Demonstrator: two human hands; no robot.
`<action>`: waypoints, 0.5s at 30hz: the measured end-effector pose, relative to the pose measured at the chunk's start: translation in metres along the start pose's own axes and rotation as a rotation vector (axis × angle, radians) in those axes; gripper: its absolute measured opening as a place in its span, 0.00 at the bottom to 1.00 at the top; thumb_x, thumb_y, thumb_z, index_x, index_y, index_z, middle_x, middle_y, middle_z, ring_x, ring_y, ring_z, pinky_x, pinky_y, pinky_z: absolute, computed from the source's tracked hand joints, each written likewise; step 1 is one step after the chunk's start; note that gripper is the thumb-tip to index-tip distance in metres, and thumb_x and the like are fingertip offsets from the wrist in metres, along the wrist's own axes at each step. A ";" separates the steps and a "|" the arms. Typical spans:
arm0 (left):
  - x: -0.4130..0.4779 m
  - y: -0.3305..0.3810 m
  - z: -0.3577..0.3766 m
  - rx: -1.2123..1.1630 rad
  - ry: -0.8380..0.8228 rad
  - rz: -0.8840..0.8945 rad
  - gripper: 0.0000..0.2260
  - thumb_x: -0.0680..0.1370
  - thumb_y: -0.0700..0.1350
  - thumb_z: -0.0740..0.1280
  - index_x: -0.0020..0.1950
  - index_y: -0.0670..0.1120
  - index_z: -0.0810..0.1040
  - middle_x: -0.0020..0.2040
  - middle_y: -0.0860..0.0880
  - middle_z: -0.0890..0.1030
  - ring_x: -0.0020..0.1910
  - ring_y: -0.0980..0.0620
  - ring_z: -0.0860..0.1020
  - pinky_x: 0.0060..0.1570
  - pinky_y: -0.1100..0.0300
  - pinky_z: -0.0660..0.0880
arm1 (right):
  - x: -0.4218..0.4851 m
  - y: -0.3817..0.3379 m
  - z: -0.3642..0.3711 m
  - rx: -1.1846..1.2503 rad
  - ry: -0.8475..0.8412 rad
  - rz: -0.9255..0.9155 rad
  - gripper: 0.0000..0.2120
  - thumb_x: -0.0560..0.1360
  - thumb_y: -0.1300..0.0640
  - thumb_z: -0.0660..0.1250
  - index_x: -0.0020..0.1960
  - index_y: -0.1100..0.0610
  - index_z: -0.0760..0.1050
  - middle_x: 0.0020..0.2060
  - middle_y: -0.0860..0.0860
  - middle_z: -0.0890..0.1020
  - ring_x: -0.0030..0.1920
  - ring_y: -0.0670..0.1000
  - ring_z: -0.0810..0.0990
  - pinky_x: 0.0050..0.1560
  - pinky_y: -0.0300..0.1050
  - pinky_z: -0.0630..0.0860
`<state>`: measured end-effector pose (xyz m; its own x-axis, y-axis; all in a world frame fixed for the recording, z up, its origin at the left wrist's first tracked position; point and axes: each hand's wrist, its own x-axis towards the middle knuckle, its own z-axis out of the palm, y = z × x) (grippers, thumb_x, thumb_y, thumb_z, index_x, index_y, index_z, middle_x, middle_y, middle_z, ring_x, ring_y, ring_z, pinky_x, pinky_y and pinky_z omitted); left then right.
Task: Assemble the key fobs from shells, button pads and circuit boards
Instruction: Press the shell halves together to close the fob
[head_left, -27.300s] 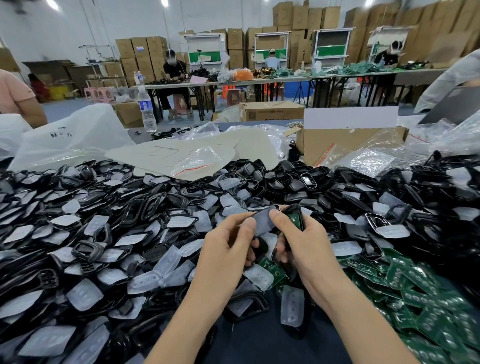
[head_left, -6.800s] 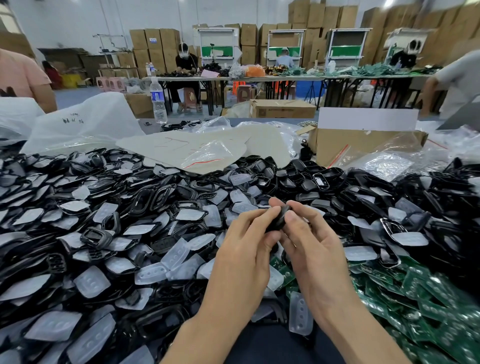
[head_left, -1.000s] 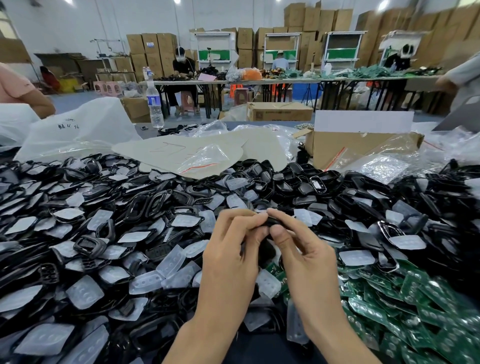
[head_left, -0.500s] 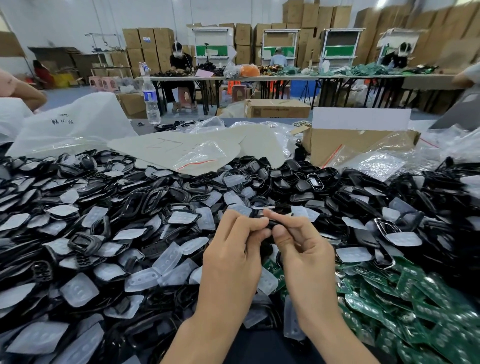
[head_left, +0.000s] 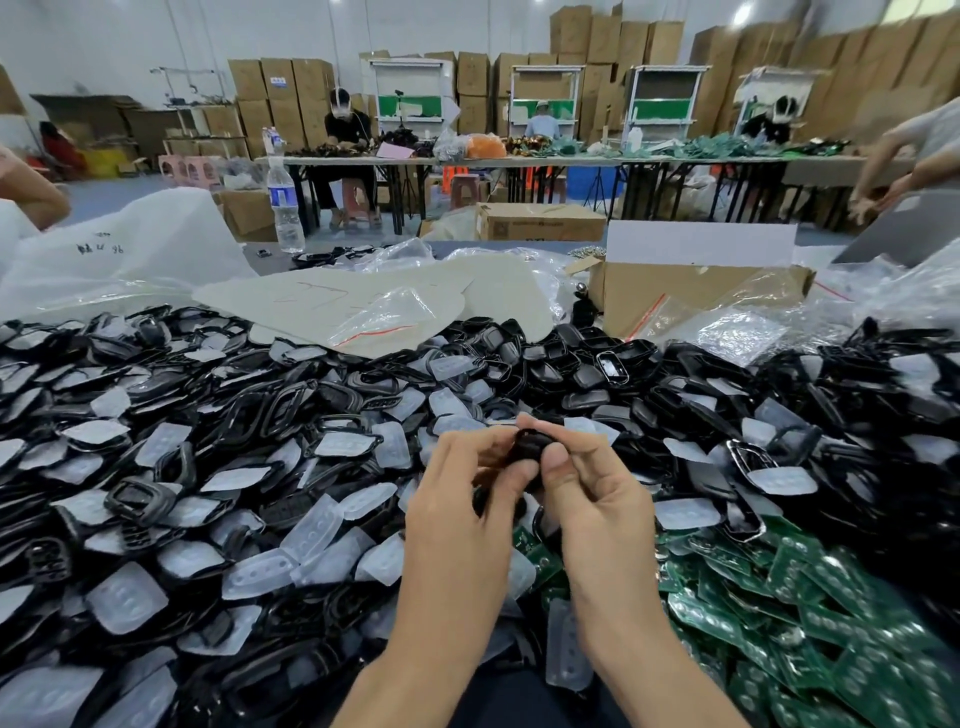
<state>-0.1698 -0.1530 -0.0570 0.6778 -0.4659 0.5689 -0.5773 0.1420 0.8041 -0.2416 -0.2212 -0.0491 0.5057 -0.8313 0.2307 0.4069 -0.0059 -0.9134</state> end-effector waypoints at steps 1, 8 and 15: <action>0.000 0.001 0.000 0.009 -0.027 -0.013 0.11 0.78 0.41 0.71 0.53 0.58 0.79 0.50 0.59 0.81 0.51 0.58 0.81 0.48 0.67 0.77 | 0.000 -0.001 0.000 0.032 -0.006 0.015 0.09 0.77 0.55 0.67 0.50 0.47 0.86 0.50 0.47 0.87 0.49 0.42 0.85 0.48 0.34 0.79; 0.003 -0.001 -0.004 0.026 -0.022 -0.116 0.10 0.77 0.39 0.72 0.47 0.56 0.80 0.45 0.57 0.82 0.47 0.60 0.81 0.46 0.70 0.74 | 0.001 0.000 0.002 0.274 -0.088 0.180 0.14 0.73 0.50 0.67 0.54 0.55 0.83 0.57 0.51 0.86 0.60 0.51 0.84 0.59 0.44 0.80; 0.000 -0.001 -0.002 0.131 -0.028 0.021 0.11 0.77 0.32 0.70 0.50 0.48 0.81 0.48 0.57 0.79 0.48 0.62 0.79 0.44 0.75 0.72 | -0.003 0.000 0.008 0.313 -0.098 0.240 0.18 0.72 0.48 0.67 0.57 0.58 0.78 0.58 0.50 0.85 0.49 0.47 0.84 0.50 0.42 0.80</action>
<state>-0.1682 -0.1517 -0.0572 0.6531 -0.4880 0.5790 -0.6468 0.0379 0.7617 -0.2368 -0.2142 -0.0466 0.6786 -0.7314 0.0679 0.4727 0.3641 -0.8025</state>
